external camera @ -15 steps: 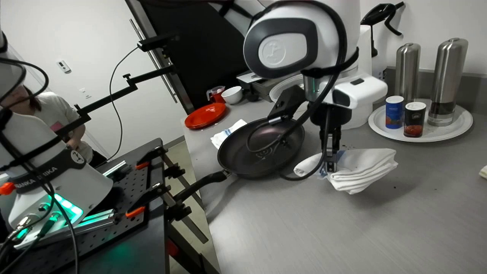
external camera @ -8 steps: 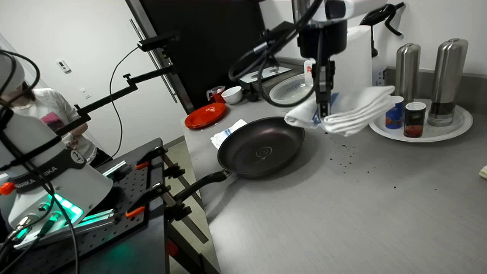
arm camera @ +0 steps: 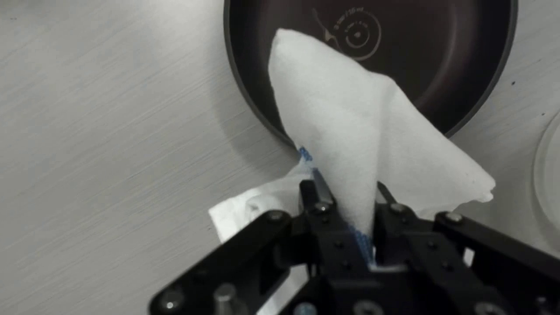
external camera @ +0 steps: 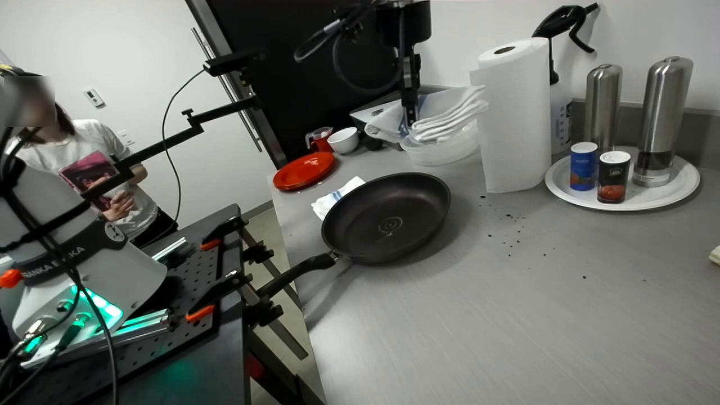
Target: Use the white towel wipe the black pan
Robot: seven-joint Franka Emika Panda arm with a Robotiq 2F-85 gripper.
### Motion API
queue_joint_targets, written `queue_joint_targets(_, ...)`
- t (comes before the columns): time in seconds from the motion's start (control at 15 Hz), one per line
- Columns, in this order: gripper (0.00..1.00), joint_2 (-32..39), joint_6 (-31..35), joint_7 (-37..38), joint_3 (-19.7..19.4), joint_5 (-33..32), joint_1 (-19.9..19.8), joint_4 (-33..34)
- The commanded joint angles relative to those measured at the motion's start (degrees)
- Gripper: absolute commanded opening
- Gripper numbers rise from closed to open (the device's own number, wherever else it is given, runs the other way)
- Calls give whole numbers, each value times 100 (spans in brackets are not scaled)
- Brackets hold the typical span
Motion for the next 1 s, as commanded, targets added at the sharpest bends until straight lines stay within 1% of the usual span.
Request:
queue_joint_targets(0.0, 5, -379, -14, 355, 155, -53, 282, -471)
queue_joint_targets(0.2, 5, -492, 120, 705, 250, -56, 499, -779)
queue_joint_targets(0.47, 5, -502, 414, 1086, 277, -59, 655, -1163)
queue_joint_targets(0.73, 5, -215, 1002, 1250, 181, -162, 683, -1455)
queue_joint_targets(0.93, 5, 110, 1410, 1351, 55, -266, 695, -1493)
